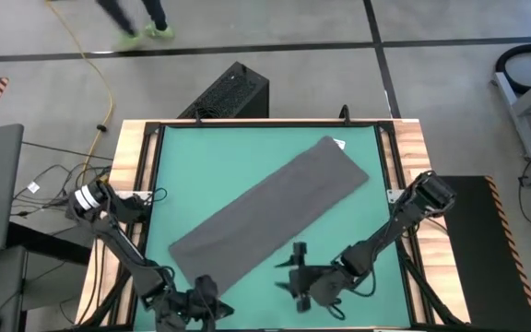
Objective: Roll towel
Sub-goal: Roll the gray towel
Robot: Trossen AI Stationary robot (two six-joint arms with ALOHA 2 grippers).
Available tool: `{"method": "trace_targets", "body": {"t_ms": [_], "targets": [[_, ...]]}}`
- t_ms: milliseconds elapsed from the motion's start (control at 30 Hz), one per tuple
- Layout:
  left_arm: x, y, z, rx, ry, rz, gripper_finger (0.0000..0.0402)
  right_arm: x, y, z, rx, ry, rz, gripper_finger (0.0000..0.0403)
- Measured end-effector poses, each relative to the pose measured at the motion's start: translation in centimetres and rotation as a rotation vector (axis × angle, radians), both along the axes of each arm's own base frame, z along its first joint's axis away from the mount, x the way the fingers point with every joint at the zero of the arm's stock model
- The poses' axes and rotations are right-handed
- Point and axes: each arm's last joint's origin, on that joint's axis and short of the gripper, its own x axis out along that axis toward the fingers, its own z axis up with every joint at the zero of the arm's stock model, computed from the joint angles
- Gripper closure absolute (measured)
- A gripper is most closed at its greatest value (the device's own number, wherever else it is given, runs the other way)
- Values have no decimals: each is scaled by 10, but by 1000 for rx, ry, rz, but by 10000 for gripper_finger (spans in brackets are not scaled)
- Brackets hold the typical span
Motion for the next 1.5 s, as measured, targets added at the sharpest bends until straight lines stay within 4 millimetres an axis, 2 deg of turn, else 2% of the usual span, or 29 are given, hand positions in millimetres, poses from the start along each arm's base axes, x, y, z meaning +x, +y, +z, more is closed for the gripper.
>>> {"method": "trace_targets", "body": {"t_ms": [167,233,300,433,600,733,833,900,1033,1300,1500], "targets": [[-16,12,33,154,131,-1,401,16,-4,16,-6,-110,115,159],[-24,15,54,232,121,10,401,28,-3,17,-21,-134,145,159],[-31,18,77,308,79,19,401,39,6,10,-94,-123,185,159],[-41,18,117,411,-42,31,401,75,27,-6,-261,-94,237,159],[-47,15,143,540,-118,9,400,124,51,-2,-350,-82,272,158],[-47,15,149,605,-130,-3,383,154,68,-12,-461,22,349,153],[-48,14,150,628,-137,-8,360,169,81,-22,-534,68,362,142],[-48,14,150,627,-138,-4,344,174,88,-24,-559,98,359,133],[-48,14,151,607,-140,0,315,176,92,-31,-563,42,360,117],[-46,16,151,603,-149,53,296,184,78,-30,-512,56,315,110],[-40,20,151,588,-140,82,296,189,59,-39,-491,171,340,110]]}}
